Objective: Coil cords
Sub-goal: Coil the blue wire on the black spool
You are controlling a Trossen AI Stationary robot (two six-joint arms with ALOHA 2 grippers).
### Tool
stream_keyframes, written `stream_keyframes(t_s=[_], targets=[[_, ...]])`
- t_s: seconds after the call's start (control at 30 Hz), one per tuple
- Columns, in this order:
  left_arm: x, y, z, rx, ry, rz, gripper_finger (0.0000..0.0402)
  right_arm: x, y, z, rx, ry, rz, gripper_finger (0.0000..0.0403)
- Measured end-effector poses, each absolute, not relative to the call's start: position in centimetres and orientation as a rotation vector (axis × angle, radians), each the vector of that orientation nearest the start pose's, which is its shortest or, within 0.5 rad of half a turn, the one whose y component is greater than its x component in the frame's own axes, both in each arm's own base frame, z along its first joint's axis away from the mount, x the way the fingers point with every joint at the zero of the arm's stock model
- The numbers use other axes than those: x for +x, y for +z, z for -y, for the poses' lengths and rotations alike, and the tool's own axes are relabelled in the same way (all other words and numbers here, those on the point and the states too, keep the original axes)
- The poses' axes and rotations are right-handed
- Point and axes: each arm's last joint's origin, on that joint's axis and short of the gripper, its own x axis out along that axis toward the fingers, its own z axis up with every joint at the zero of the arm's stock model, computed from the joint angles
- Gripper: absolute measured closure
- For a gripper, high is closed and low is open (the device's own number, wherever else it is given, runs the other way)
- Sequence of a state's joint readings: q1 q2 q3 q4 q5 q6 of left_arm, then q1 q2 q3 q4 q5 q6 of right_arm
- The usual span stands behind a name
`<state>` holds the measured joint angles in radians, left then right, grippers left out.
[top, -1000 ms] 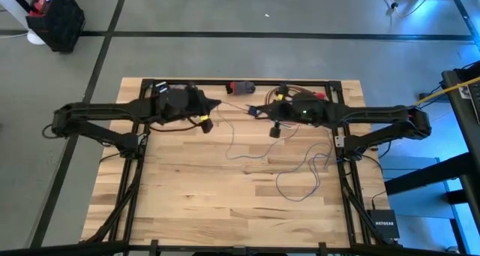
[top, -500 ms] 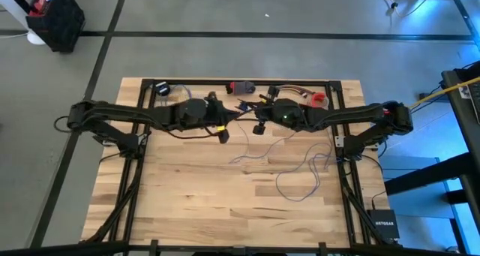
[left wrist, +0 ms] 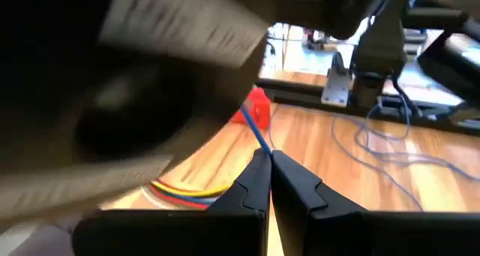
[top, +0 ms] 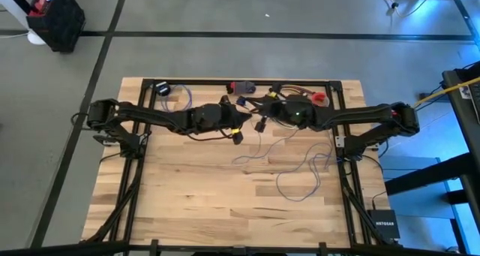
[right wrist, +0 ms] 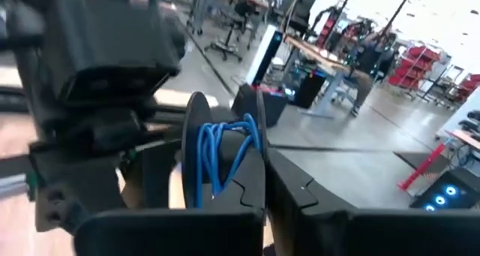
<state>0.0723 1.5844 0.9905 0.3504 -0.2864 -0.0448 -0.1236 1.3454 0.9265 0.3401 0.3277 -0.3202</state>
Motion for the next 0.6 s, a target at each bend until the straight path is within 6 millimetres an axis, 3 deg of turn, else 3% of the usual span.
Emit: stream_keyframes(t_s=[0.23, 0.33, 0.47, 0.6], targets=[[35.3, 25.8, -3.3, 0.002, 0.347, -0.221, 0.0400, 28.1, 34.6, 4.3, -0.304, -0.425, -0.004, 0.0401], [35.3, 24.6, -3.2, 0.009, 0.336, -0.288, 0.0400, 27.1, 37.4, 4.2, -0.293, -0.445, 0.120, 0.0401], [35.5, 25.0, -3.2, 0.004, 0.336, -0.257, 0.0400, 26.7, 38.5, 4.1, -0.313, -0.434, 0.122, 0.0401], [35.6, 24.0, -3.2, 0.012, 0.339, -0.307, 0.0400, 26.0, 40.0, 4.0, -0.320, -0.425, 0.137, 0.0401]])
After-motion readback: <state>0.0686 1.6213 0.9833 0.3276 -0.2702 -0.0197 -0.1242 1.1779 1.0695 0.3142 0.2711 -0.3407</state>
